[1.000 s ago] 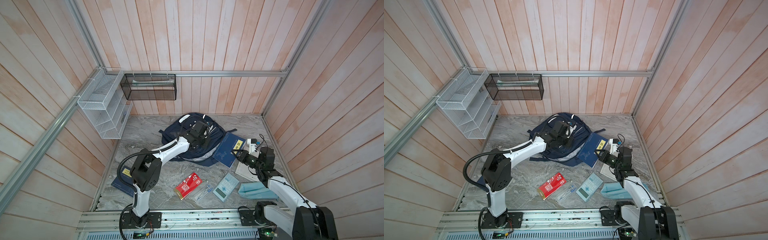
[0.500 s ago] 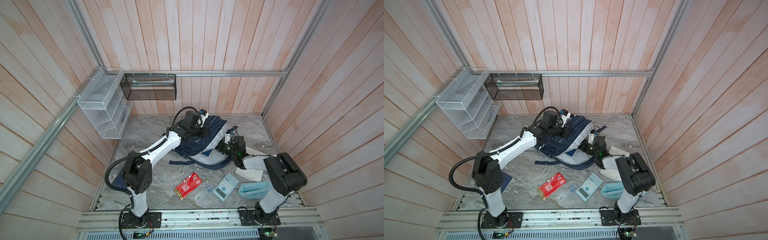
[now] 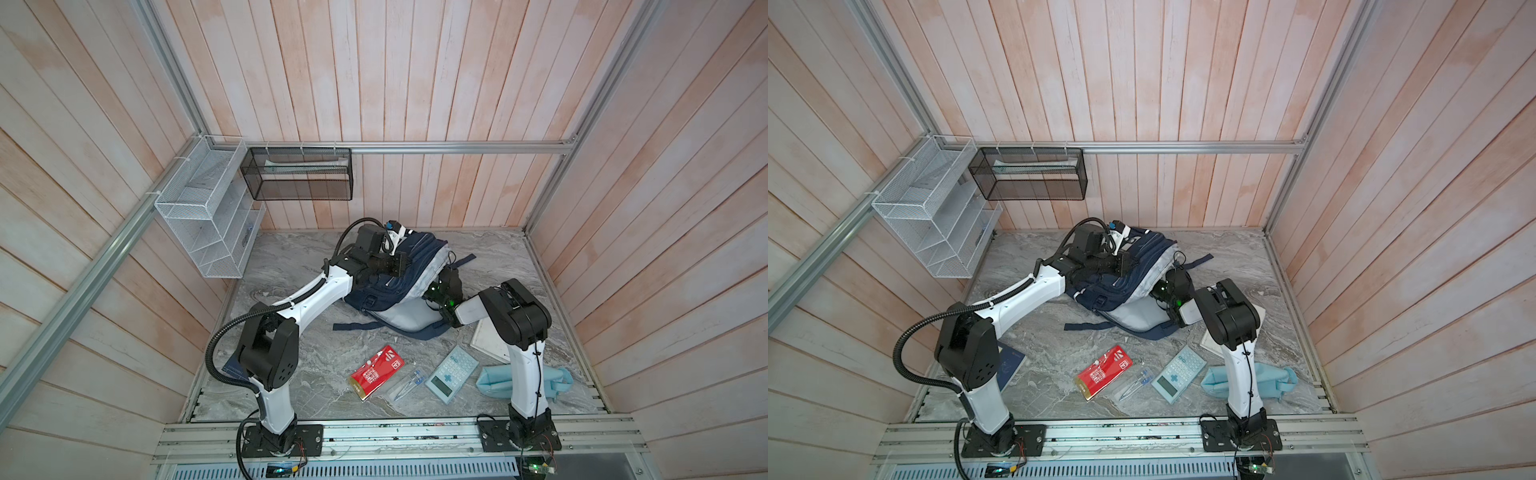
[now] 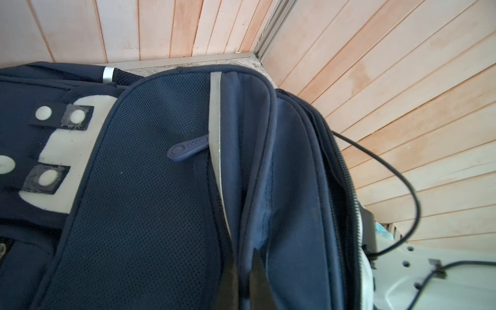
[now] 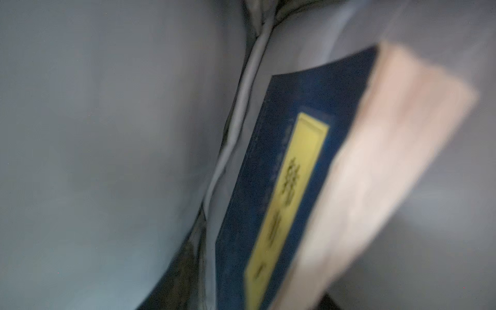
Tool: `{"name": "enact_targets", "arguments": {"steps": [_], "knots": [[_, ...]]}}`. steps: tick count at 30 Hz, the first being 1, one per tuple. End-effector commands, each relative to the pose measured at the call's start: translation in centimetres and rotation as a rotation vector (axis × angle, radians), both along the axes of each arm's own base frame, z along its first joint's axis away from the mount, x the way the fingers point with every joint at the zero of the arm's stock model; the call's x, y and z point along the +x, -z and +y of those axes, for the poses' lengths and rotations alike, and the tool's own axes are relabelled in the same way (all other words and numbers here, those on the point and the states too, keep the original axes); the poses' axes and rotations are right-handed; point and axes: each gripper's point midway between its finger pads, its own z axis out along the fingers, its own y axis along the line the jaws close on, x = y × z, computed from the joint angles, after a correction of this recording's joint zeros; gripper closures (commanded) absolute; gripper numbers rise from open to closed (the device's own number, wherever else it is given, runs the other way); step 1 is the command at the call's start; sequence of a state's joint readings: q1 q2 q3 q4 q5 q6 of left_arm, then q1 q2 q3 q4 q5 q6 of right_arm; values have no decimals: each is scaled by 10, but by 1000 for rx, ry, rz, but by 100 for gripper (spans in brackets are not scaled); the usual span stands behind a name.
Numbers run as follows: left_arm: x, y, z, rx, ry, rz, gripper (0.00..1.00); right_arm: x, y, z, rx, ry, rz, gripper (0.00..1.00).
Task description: Pack the student bag
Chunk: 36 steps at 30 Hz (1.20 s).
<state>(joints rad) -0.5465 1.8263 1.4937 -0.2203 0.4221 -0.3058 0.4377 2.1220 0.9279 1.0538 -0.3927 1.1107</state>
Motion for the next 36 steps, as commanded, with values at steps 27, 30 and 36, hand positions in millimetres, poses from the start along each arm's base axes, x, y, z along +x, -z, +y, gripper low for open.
{"name": "enact_targets", "arguments": {"steps": [27, 30, 36], "knots": [[3, 35, -15, -53, -57, 8, 30, -114, -49, -242, -454, 370, 41, 2], [-9, 28, -34, -101, -20, 23, 2, -112, -42, -265, -533, 440, 68, 2], [-47, 25, -103, -208, 131, 80, 0, -122, -24, -340, -801, 700, 202, 2]]}}
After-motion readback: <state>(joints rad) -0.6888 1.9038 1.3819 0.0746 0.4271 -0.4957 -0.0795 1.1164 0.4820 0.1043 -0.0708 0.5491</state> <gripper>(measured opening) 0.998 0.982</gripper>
